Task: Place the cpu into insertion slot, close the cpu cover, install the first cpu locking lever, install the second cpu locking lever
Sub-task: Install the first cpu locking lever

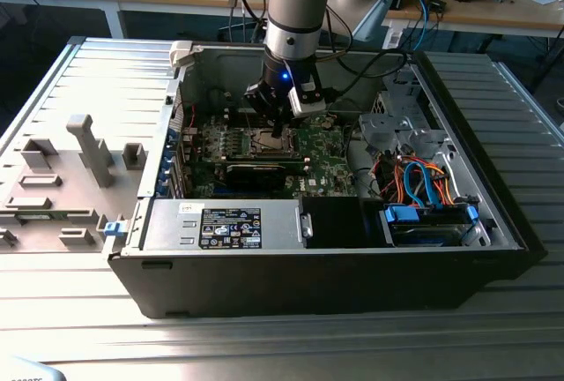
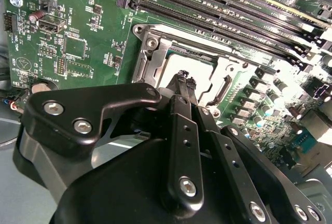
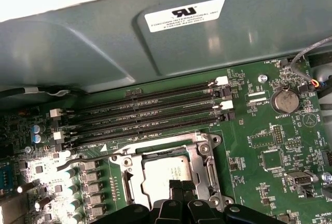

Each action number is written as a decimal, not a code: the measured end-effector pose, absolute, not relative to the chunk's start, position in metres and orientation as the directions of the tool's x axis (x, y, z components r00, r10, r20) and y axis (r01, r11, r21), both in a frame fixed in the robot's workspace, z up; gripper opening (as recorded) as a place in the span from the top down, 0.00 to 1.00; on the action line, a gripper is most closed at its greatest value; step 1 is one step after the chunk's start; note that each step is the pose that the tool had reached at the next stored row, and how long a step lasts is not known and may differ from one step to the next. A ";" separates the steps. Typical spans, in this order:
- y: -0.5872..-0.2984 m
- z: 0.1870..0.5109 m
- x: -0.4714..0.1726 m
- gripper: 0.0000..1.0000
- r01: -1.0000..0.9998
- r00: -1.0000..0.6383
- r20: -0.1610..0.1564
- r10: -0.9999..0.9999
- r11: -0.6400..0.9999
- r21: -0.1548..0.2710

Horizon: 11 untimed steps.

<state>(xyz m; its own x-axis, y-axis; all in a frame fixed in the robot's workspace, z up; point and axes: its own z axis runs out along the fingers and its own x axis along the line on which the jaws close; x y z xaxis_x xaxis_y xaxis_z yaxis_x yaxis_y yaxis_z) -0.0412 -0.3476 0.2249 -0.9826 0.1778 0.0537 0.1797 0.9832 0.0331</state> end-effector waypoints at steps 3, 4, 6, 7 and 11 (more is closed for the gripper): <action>-0.348 0.225 -0.041 0.89 0.175 -0.983 0.054 0.173 0.984 0.033; -0.348 0.225 -0.041 0.89 0.173 -0.984 0.054 0.171 0.984 0.033; -0.348 0.225 -0.041 0.89 0.168 -0.985 0.054 0.166 0.985 0.033; -0.348 0.225 -0.041 0.89 0.164 -0.985 0.054 0.162 0.986 0.033; -0.348 0.225 -0.041 0.89 0.157 -0.987 0.054 0.155 0.987 0.033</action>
<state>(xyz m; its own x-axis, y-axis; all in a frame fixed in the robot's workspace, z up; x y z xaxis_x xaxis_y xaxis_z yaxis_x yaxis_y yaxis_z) -0.0412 -0.3475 0.2249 -0.9865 0.1546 0.0537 0.1565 0.9871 0.0330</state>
